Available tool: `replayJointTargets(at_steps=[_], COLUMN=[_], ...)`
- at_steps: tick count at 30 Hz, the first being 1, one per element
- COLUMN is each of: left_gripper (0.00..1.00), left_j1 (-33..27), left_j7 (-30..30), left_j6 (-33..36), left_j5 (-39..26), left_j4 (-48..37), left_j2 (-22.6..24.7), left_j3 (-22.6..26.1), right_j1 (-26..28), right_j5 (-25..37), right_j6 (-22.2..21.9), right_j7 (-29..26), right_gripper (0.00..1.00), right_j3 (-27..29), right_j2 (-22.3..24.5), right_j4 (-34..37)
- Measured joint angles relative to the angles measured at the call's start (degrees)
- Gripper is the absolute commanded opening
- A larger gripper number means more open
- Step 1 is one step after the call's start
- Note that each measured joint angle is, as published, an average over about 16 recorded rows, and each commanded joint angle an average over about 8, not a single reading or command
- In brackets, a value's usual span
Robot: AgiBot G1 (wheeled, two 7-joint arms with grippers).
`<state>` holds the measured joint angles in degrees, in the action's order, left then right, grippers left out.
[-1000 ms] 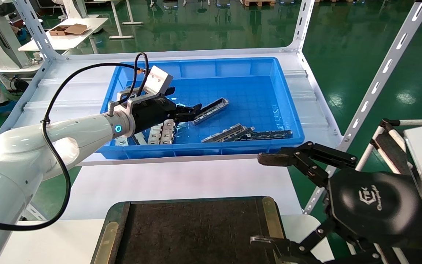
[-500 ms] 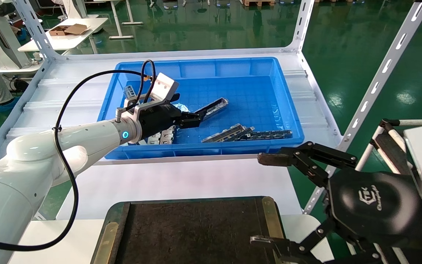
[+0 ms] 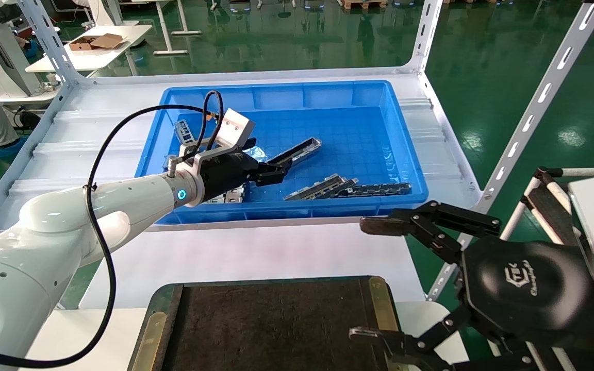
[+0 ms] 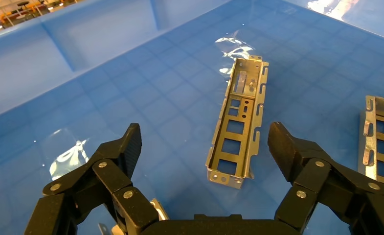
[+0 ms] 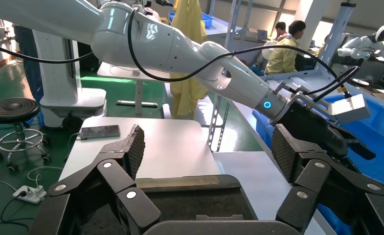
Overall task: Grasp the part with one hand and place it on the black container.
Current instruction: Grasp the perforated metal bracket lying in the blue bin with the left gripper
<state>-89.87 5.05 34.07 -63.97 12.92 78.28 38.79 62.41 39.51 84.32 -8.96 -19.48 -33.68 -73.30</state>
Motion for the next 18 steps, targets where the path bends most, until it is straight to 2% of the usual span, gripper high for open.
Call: replayJointTargets(at_steps=[18], left_gripper=[0.0], left_j1=[0.5], left_j7=[-2.6], left_j6=[-2.4], left_j5=[4.3], left_j4=[1.5], left_j2=[-0.1], left_j3=[6.2], right_j1=[0.0], right_j5=[0.0], right_j6=[0.0], right_j7=[0.0], right_gripper=[0.0], right_j3=[0.0], right_j2=[0.0], right_j4=[0.0])
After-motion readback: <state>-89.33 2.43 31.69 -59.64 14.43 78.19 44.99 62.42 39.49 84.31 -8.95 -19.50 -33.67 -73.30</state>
